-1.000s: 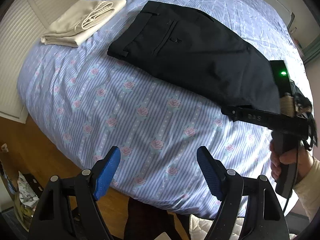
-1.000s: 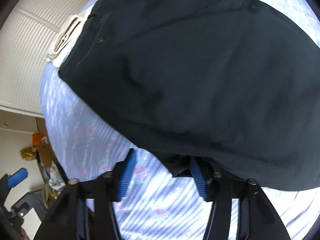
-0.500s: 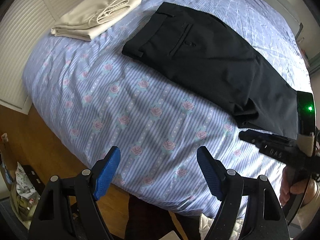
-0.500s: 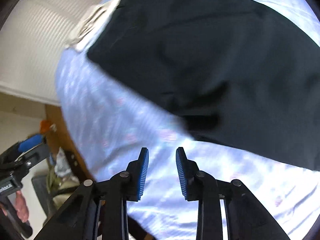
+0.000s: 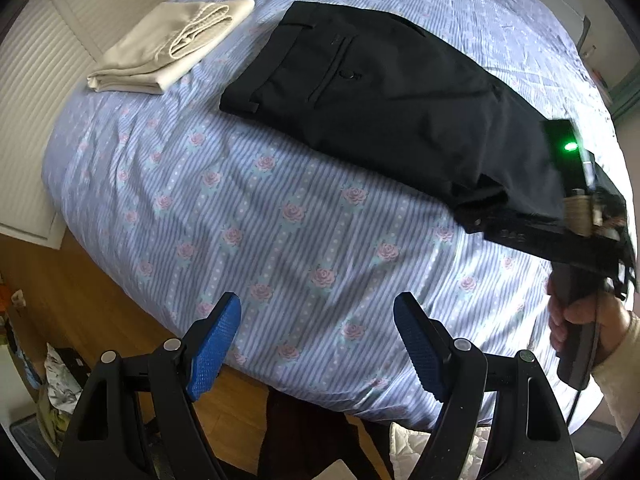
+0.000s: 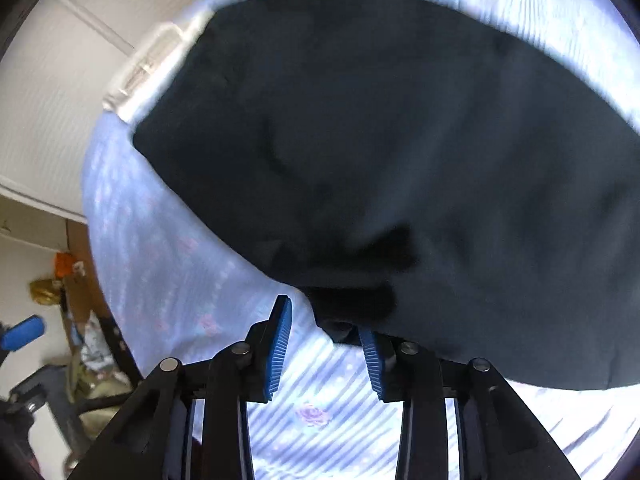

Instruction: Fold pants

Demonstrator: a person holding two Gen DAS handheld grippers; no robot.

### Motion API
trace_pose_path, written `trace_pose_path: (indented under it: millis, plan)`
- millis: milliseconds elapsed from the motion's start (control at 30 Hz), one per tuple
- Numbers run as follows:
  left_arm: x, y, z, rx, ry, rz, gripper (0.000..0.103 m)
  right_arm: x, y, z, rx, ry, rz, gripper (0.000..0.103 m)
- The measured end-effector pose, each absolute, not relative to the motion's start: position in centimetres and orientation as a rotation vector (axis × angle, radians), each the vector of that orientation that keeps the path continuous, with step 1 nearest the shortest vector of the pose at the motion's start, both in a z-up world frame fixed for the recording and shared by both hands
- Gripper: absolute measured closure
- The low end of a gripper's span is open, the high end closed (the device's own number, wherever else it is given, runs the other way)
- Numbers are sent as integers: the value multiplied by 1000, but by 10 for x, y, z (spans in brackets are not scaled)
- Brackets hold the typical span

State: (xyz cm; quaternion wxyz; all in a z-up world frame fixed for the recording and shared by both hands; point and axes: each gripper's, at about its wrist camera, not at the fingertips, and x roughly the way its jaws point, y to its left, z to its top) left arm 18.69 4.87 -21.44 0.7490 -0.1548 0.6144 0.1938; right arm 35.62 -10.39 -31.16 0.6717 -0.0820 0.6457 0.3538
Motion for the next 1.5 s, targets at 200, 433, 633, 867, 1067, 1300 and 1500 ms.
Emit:
trace_pose_path:
  millis: [200,433,633,867,1067,1300,1500]
  plan:
    - [180,54,-212,-350,1336,454,25,350,-112,-301,-122,1438,795,88]
    - [176,76,-218,-409,1332,493,25,318,-116,-303,-232,1531,809,91]
    - [186,111,-207,-392,1279,464,25,319,-117,-234,-136,1448,773,59]
    - [243,171,-189,-273,1199,276,21,345,-93,-161,25,1312,630,44]
    - [324,228,-201,-146,1189,110,21,364,-59,-152,162,1305,459,43]
    - [404,278,-238,-224,1237,-12,21,383,-21,-170,218,1354,366,43]
    - [466,303,-265,-360,1231,-110,22,400,-1,-181,221,1372,321,43]
